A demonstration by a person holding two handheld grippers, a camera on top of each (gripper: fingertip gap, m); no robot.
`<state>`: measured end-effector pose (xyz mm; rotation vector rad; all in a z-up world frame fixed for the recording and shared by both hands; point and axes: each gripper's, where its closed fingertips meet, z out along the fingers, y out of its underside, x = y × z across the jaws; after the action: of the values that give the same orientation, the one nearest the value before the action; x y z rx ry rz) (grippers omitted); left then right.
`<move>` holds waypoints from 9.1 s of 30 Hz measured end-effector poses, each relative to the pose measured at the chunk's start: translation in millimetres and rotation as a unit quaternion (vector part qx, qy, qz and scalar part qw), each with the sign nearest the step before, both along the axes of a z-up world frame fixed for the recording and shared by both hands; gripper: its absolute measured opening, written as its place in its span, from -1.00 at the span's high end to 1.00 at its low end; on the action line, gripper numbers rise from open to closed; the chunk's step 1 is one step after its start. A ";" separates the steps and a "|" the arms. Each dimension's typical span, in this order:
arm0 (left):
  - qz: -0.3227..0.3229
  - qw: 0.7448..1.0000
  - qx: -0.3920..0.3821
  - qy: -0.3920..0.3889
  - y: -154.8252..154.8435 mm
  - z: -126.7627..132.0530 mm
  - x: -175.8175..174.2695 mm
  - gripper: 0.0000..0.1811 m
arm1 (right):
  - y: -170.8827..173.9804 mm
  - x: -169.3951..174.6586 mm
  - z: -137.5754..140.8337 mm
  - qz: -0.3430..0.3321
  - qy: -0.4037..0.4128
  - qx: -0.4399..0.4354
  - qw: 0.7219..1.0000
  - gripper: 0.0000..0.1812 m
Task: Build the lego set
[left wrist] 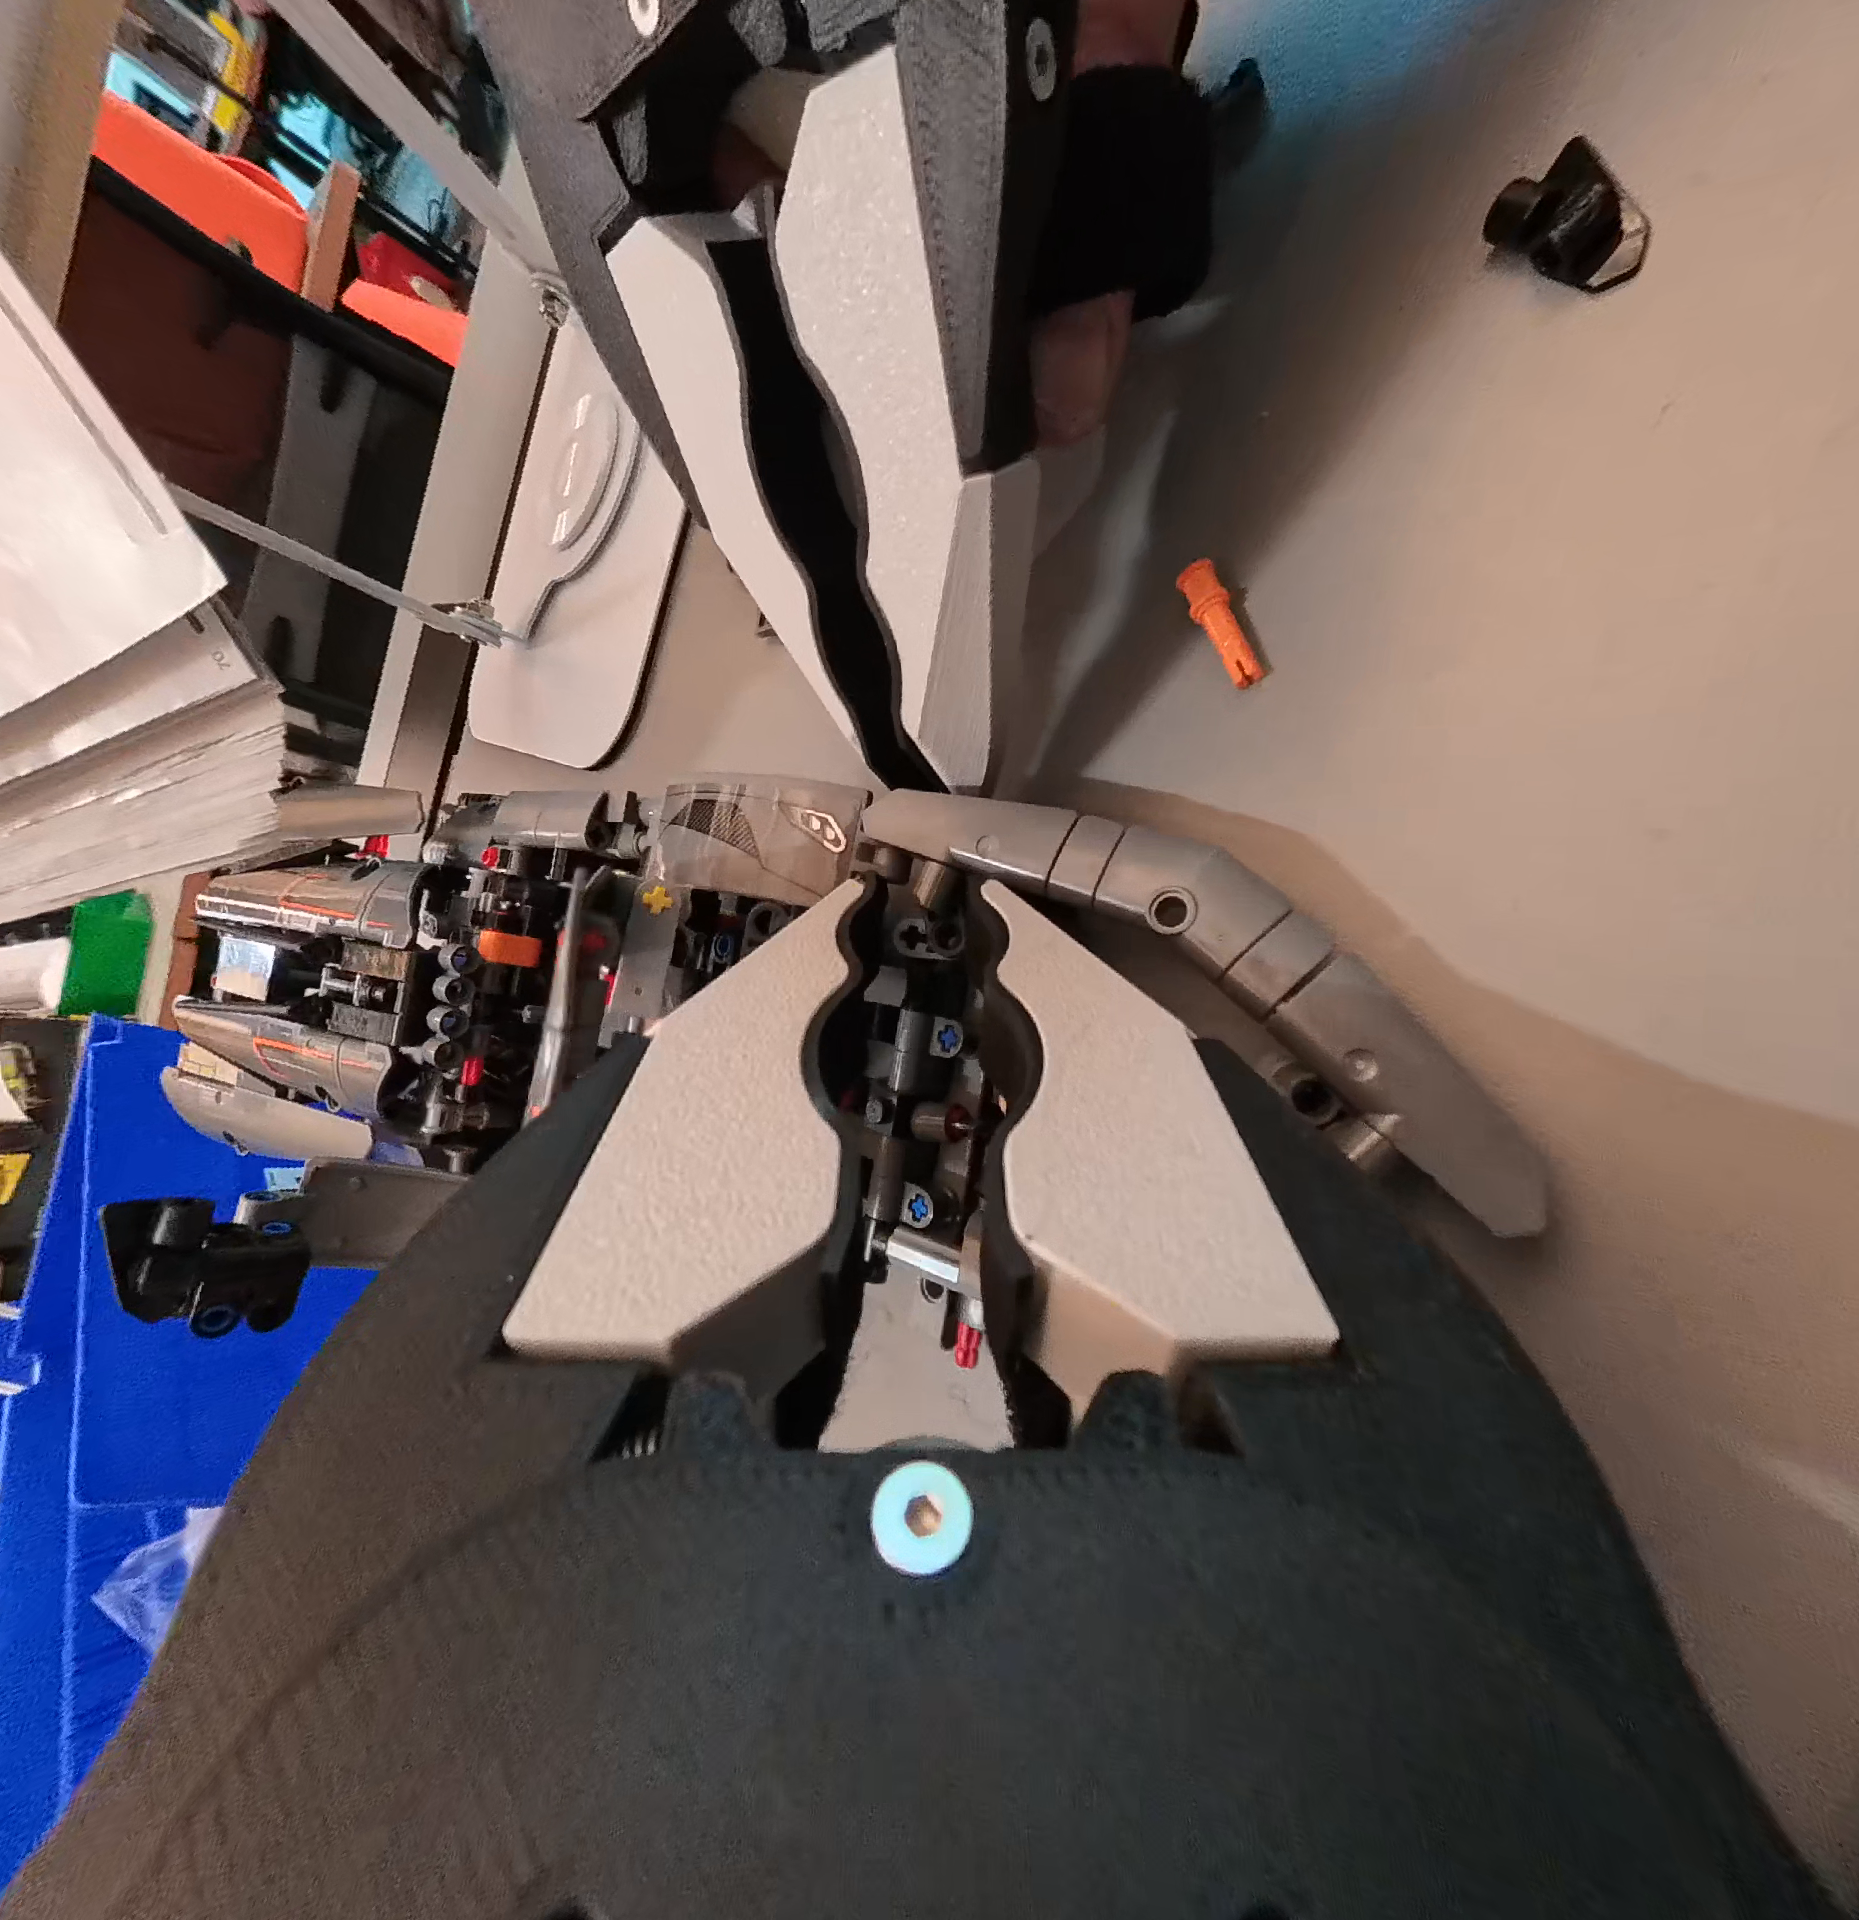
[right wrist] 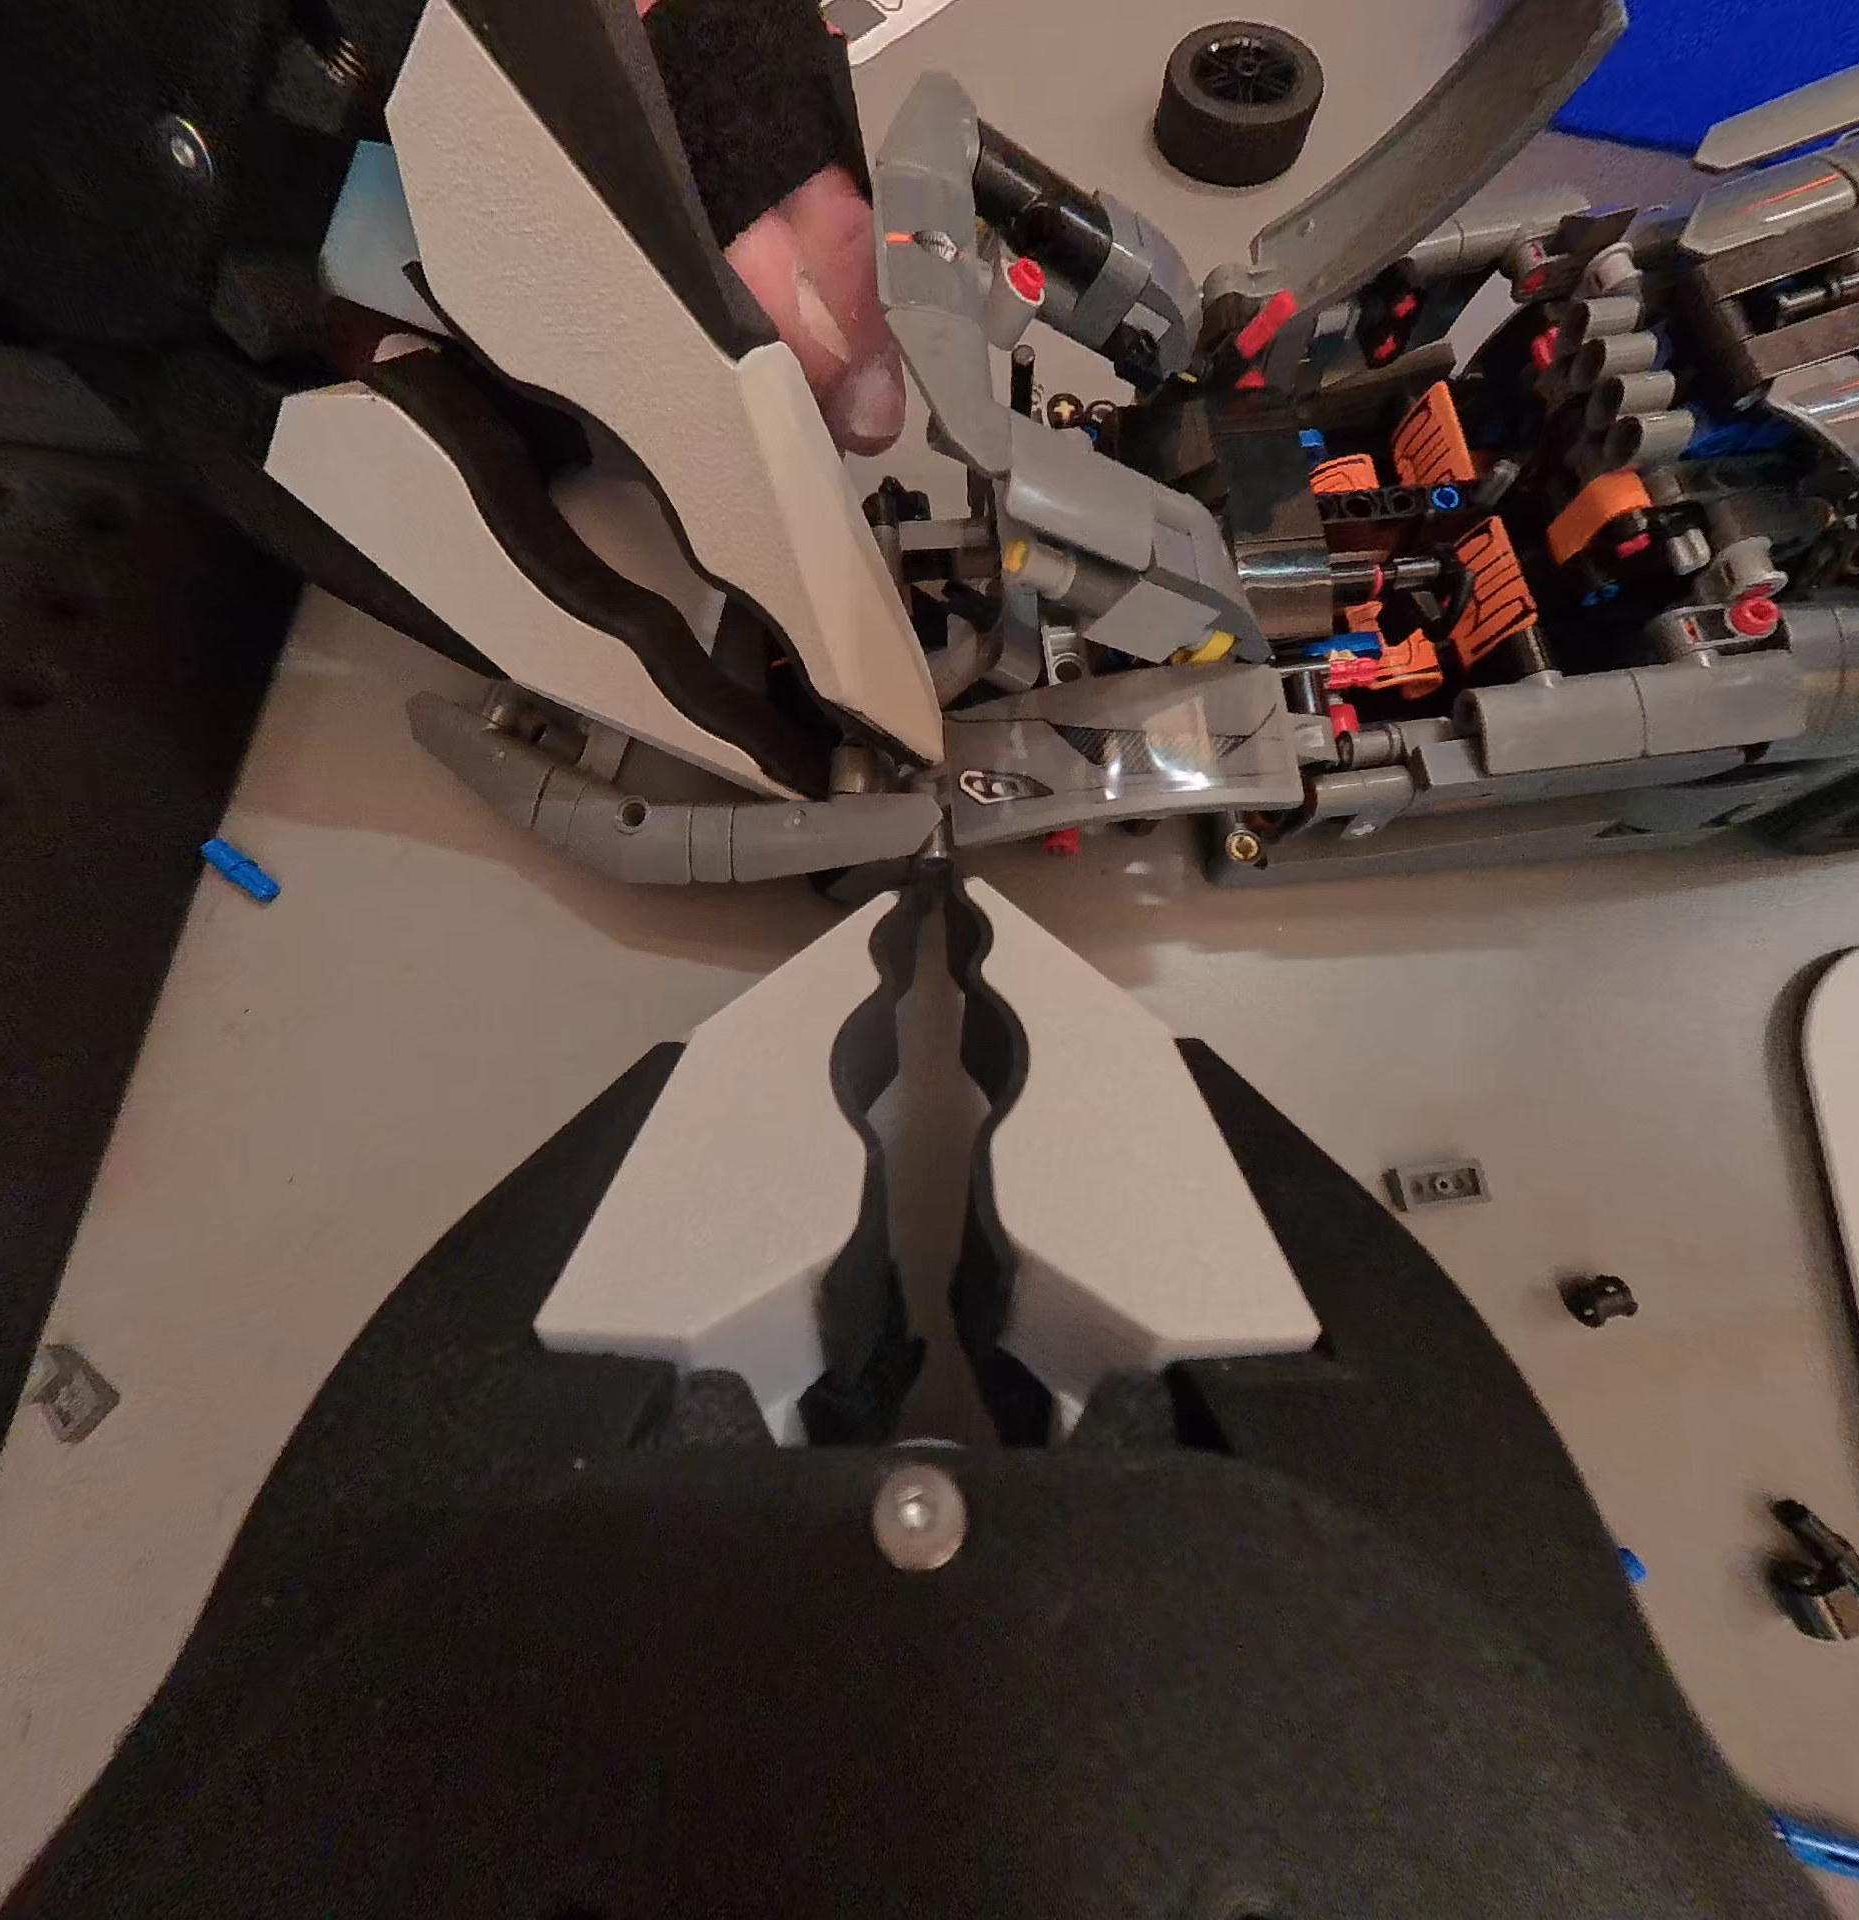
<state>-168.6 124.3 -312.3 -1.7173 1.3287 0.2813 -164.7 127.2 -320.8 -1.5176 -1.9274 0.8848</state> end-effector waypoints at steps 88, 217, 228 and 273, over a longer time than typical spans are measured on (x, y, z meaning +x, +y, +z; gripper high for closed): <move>-0.017 0.997 0.025 -0.068 6.7 6.7 -7.4 0.93 | 14.5 -26.5 34.0 -0.107 0.024 -0.449 0.887 1.00; 0.095 0.981 0.038 0.164 -23.9 10.7 -131.4 0.72 | -9.4 -12.1 -2.0 -0.046 -0.058 -0.252 0.965 0.74; 0.090 0.973 0.081 0.198 -15.8 16.6 -134.6 0.79 | -9.2 -12.1 -2.4 -0.046 -0.058 -0.257 0.963 0.76; 0.036 0.989 0.054 0.129 -15.8 2.9 -67.7 0.79 | 5.4 -46.5 21.8 -0.104 -0.009 -0.271 0.957 0.72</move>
<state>-236.3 108.6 -309.5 -1.6800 1.4093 0.6247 -211.2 132.6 -299.0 -1.9952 -1.5637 1.3779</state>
